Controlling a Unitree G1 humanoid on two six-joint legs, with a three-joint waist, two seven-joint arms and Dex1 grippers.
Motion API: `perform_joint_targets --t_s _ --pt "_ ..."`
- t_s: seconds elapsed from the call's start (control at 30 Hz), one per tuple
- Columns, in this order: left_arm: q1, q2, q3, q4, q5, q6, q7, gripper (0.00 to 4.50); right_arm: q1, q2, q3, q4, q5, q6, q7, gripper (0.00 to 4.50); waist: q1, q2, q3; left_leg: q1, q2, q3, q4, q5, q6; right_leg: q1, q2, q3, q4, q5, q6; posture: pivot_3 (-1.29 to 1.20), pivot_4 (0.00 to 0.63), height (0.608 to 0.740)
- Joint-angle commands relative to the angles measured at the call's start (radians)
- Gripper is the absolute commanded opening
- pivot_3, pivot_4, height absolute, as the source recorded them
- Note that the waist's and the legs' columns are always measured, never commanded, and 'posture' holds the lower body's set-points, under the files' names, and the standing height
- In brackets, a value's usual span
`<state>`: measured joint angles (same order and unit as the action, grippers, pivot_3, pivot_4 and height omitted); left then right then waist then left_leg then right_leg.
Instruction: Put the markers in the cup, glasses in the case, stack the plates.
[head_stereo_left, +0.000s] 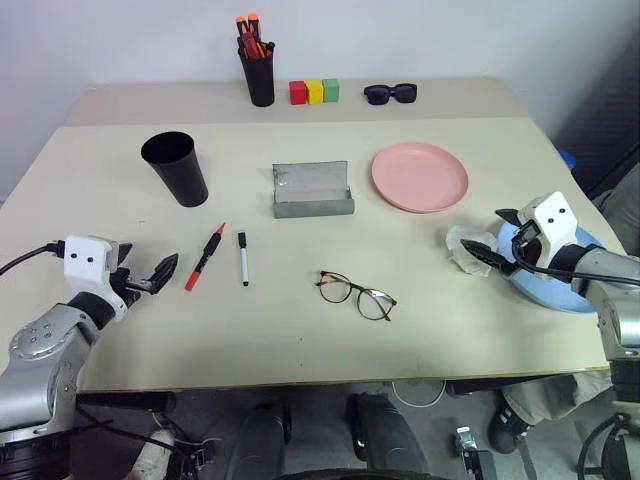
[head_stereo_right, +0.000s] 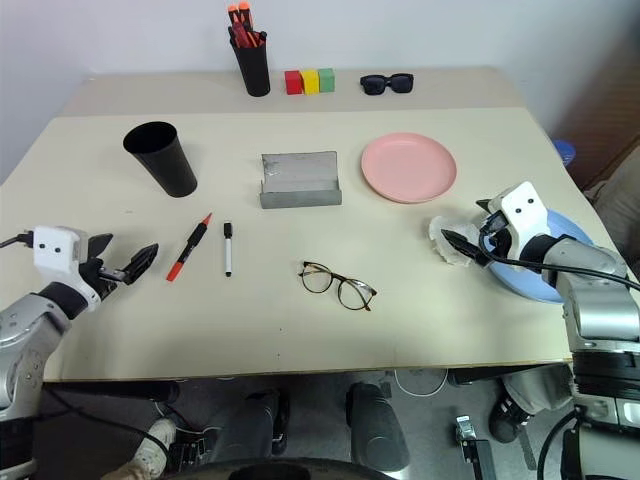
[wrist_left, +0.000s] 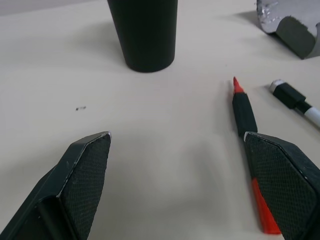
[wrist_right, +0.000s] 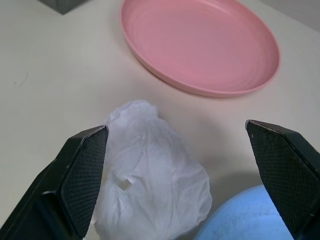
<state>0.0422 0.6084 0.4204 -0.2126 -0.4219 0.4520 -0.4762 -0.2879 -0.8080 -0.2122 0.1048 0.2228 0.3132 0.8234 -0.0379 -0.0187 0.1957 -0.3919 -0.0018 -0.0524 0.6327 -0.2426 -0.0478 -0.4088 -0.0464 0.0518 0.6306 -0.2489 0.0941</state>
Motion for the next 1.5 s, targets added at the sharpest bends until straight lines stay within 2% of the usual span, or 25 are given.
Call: perform_joint_targets --t_s 0.03,0.27,0.4,0.57,0.77,0.87,0.93,1.03,1.1,1.2,1.33,1.5 --pt "-0.006 0.006 0.03 -0.031 0.003 -0.019 0.007 4.4 -0.026 -0.019 -0.01 -0.009 -0.009 -0.024 -0.008 4.5 0.0 0.0 0.0 0.0 0.0 0.0 0.0 0.0 0.0 0.0 0.0 0.0 0.0 0.0 0.0 0.0 0.15 0.74" --pt "-0.033 -0.007 0.003 -0.052 0.006 -0.004 0.038 4.4 -0.048 -0.008 0.018 -0.017 -0.02 -0.024 -0.011 4.5 0.0 0.0 0.0 0.0 0.0 0.0 0.0 0.0 0.0 0.0 0.0 0.0 0.0 0.0 0.0 0.0 0.15 0.74" --pt "-0.089 0.012 -0.034 -0.059 0.027 0.051 0.071 4.4 -0.058 0.0 0.031 -0.034 -0.02 -0.02 -0.017 4.5 0.003 0.0 0.0 0.0 0.0 0.0 0.001 0.0 0.0 0.0 0.0 0.0 0.0 0.0 0.0 0.0 0.15 0.74" --pt "-0.191 -0.015 -0.082 -0.108 0.024 0.143 0.139 4.4 -0.082 0.037 0.064 -0.067 -0.025 -0.02 -0.043 4.5 0.003 0.0 0.0 0.0 -0.001 -0.001 0.001 0.0 0.0 0.001 0.0 0.0 0.0 0.002 0.003 0.0 0.15 0.74" --pt "-0.374 -0.147 -0.167 -0.125 0.022 0.347 0.31 4.46 -0.099 0.097 0.106 -0.155 -0.017 -0.015 -0.069 4.5 0.004 0.0 0.0 0.0 -0.001 -0.002 0.001 0.0 0.0 0.001 0.0 0.0 0.001 0.002 0.004 0.0 0.15 0.74" --pt "-0.459 -0.181 -0.189 -0.102 0.048 0.439 0.38 4.46 -0.1 0.126 0.123 -0.228 0.001 0.016 -0.08 4.5 0.004 0.0 0.0 0.0 -0.001 -0.002 0.001 0.0 0.0 0.001 0.001 -0.001 0.001 0.003 0.005 0.0 0.15 0.74" --pt "-0.525 -0.192 -0.186 -0.056 0.066 0.583 0.446 4.46 -0.094 0.156 0.154 -0.282 0.003 0.034 -0.088 4.5 0.002 0.0 0.0 0.0 -0.001 -0.003 0.002 0.0 0.0 0.001 0.001 -0.001 0.002 0.003 0.005 0.0 0.15 0.74" --pt "-0.571 -0.17 -0.159 -0.028 0.056 0.716 0.454 4.46 -0.096 0.199 0.199 -0.338 0.008 0.059 -0.091 4.5 -0.008 0.0 0.0 0.0 -0.002 -0.004 0.001 0.0 0.0 0.001 0.002 -0.001 0.002 0.003 0.005 0.0 0.15 0.74" --pt "-0.59 -0.107 -0.185 -0.03 0.04 0.855 0.416 4.46 -0.099 0.233 0.238 -0.358 0.009 0.064 -0.089 4.5 -0.009 0.0 0.0 0.0 -0.001 -0.004 0.001 0.0 0.0 0.0 0.002 -0.001 0.003 0.003 0.005 0.0 0.15 0.74" --pt "-0.613 -0.062 -0.19 -0.021 0.029 0.985 0.385 4.46 -0.095 0.268 0.281 -0.374 0.004 0.068 -0.091 4.5 -0.006 0.0 0.0 0.0 -0.002 -0.005 0.0 0.0 0.0 -0.001 0.002 -0.001 0.004 0.003 0.005 0.0 0.15 0.74" --pt "-0.638 -0.036 -0.214 0.001 0.029 1.071 0.343 4.46 -0.074 0.301 0.321 -0.416 0.003 0.084 -0.106 4.5 0.004 -0.001 0.0 0.0 -0.003 -0.006 0.001 0.001 -0.002 0.001 0.0 -0.003 0.004 0.003 0.005 0.0 0.15 0.74" --pt "-0.688 -0.031 -0.271 0.101 0.059 1.05 0.311 4.46 -0.041 0.337 0.364 -0.483 0.0 0.119 -0.133 4.5 0.006 -0.001 0.0 0.0 -0.003 -0.007 0.001 0.002 -0.004 0.001 0.001 -0.003 0.004 0.003 0.005 0.0 0.15 0.74"
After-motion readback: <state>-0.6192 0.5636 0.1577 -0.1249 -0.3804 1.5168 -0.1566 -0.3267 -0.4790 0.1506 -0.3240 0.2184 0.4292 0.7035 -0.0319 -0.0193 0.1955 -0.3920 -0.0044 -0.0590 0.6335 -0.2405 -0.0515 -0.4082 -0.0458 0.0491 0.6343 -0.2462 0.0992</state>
